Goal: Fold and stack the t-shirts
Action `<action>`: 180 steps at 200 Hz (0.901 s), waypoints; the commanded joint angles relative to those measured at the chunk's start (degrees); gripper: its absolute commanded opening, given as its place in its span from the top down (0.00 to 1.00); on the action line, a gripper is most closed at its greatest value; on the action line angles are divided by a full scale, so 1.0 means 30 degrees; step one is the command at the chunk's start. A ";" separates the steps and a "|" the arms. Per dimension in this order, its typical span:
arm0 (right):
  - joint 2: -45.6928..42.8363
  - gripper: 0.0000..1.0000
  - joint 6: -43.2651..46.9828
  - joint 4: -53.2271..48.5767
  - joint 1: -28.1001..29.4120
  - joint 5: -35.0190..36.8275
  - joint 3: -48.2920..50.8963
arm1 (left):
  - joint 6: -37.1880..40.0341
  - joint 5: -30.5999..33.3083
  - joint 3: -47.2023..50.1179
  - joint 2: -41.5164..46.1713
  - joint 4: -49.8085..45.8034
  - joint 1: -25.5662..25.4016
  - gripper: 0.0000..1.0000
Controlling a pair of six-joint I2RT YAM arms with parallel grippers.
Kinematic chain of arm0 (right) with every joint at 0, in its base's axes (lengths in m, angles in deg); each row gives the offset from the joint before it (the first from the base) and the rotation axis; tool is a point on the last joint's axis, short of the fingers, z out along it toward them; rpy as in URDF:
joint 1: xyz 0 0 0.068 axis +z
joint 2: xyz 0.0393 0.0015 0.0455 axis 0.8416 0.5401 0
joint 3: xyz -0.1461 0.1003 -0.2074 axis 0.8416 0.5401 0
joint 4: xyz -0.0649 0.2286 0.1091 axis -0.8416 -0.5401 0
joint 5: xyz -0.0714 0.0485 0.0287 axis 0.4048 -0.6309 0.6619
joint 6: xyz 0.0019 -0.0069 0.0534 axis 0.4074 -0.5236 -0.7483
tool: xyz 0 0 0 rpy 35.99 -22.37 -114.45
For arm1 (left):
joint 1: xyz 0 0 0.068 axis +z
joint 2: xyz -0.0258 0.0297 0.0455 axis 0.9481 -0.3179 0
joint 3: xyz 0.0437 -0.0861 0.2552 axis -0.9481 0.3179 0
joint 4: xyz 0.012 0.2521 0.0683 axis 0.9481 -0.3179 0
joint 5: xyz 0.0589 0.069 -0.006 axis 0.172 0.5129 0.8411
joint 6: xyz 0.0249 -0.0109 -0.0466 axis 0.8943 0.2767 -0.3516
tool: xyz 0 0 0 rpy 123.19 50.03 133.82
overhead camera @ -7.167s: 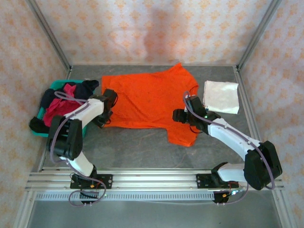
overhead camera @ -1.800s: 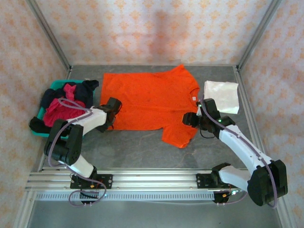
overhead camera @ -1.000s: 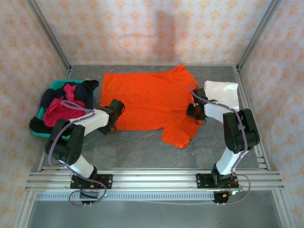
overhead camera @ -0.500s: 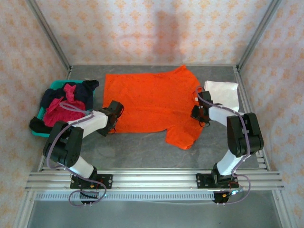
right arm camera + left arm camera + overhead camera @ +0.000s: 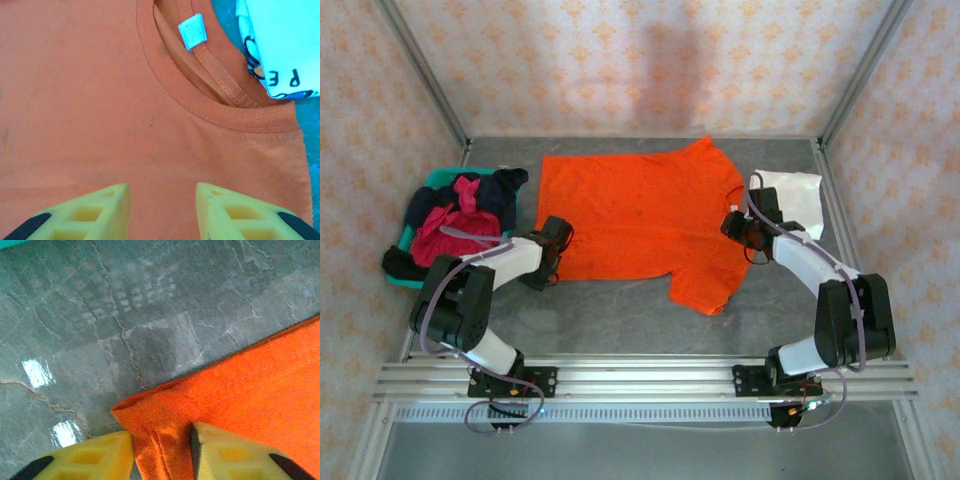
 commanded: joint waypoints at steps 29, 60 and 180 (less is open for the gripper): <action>-0.3076 0.56 0.0688 -0.3065 -0.0105 0.0661 0.0145 | -0.0352 -0.0467 0.0634 -0.0580 0.1410 0.0382 0.93; -0.6532 0.55 0.0554 -0.7442 0.0610 0.1569 0.1105 | -0.0177 -0.0620 0.0649 -0.0410 0.1406 0.0389 1.00; -1.0651 0.48 -0.7272 -0.7402 0.8084 -0.0721 0.7029 | 0.0292 -0.0289 0.0225 0.0255 0.0600 0.0139 1.00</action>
